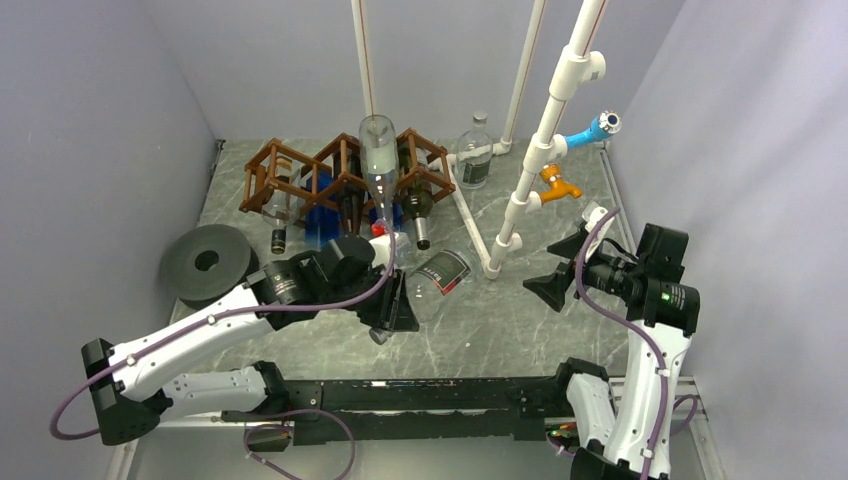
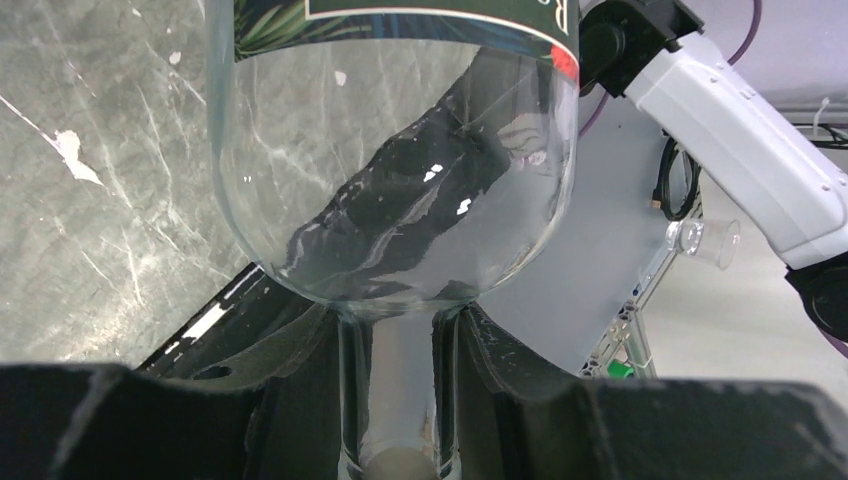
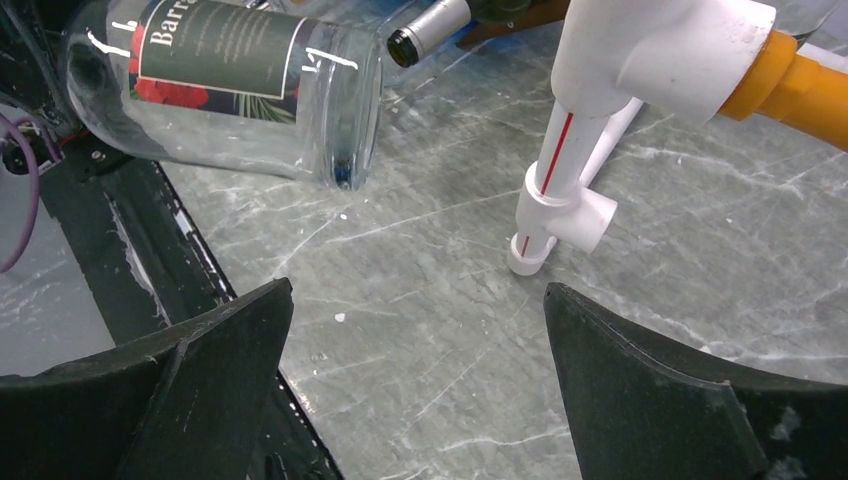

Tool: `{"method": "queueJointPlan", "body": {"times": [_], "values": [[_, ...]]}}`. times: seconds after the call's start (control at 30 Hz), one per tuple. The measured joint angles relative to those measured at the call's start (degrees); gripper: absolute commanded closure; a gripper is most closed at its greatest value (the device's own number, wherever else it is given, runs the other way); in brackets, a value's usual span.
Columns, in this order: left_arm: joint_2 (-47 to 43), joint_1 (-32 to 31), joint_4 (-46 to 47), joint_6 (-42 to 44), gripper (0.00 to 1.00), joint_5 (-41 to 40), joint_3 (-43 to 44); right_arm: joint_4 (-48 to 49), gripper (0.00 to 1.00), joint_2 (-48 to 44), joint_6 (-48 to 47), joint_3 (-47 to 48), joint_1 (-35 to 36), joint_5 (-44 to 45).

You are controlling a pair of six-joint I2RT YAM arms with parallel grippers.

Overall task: Take the wine bottle off the wine rack
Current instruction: Place the wine bottle at the corner of the board.

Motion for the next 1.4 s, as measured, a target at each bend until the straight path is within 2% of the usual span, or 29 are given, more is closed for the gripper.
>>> {"method": "queueJointPlan", "body": {"times": [0.4,0.83,1.13,1.4], "values": [[5.09,-1.88,-0.33,-4.11,1.0,0.31,0.0,-0.17,0.0,1.84,-4.81,-3.17,1.88,2.29],[12.94,-2.97,3.23,-8.74,1.0,2.23,0.0,-0.52,0.0,4.07,-13.2,-7.56,4.87,7.52],[17.44,-2.99,5.73,-12.26,1.0,2.91,0.0,-2.64,0.0,4.87,-23.63,-11.13,8.31,7.91],[21.88,-3.13,6.38,-15.91,1.0,3.5,0.0,-6.21,0.0,5.97,-38.34,-15.39,12.28,4.66]]}}
